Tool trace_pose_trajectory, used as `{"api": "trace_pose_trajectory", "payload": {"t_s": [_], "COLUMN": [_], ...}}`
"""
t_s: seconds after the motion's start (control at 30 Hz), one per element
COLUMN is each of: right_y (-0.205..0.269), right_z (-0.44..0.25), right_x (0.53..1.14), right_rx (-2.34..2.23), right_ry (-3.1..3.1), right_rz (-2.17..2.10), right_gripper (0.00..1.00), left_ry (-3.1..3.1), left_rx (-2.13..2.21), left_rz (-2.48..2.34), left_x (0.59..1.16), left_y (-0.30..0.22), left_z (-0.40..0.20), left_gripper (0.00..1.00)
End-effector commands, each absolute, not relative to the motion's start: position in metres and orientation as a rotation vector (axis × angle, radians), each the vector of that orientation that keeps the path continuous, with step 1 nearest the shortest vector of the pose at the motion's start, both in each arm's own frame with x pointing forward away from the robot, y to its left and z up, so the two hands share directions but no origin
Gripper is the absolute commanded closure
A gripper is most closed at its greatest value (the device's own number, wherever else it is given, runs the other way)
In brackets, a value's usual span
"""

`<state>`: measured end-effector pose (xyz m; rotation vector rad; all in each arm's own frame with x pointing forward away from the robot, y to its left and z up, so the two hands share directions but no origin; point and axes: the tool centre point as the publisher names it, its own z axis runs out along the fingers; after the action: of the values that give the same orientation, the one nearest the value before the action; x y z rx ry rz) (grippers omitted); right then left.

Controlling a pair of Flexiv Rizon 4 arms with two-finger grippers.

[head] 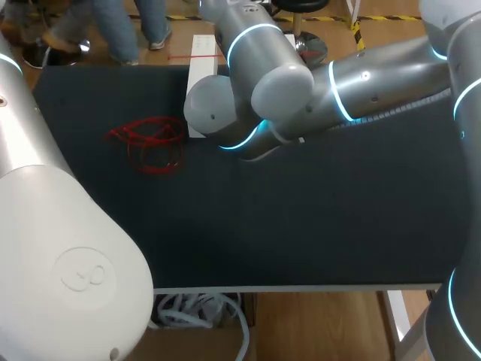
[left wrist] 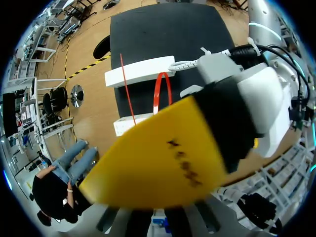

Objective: Grab the tape and strap the tape.

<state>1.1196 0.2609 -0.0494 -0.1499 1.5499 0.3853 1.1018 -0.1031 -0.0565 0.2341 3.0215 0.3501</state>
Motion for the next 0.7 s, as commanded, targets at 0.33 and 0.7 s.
{"api": "trace_pose_trajectory", "payload": {"t_s": [0.33, 0.7], "right_y": [0.2607, 0.2518], "right_z": [-0.0511, -0.0561], "right_x": [1.1170, 1.1101], "right_rx": [-0.144, -0.120], "right_ry": [1.555, 1.566], "right_rz": [0.400, 0.394], "right_gripper": [0.00, 0.00], "left_ry": [3.024, 3.024], "left_rx": [0.232, 0.232], "left_rz": [0.357, 0.357], "left_x": [1.1019, 1.1019], "left_y": [-0.1040, -0.1040], "left_z": [-0.0551, -0.0551], "left_gripper": [1.00, 1.00]}}
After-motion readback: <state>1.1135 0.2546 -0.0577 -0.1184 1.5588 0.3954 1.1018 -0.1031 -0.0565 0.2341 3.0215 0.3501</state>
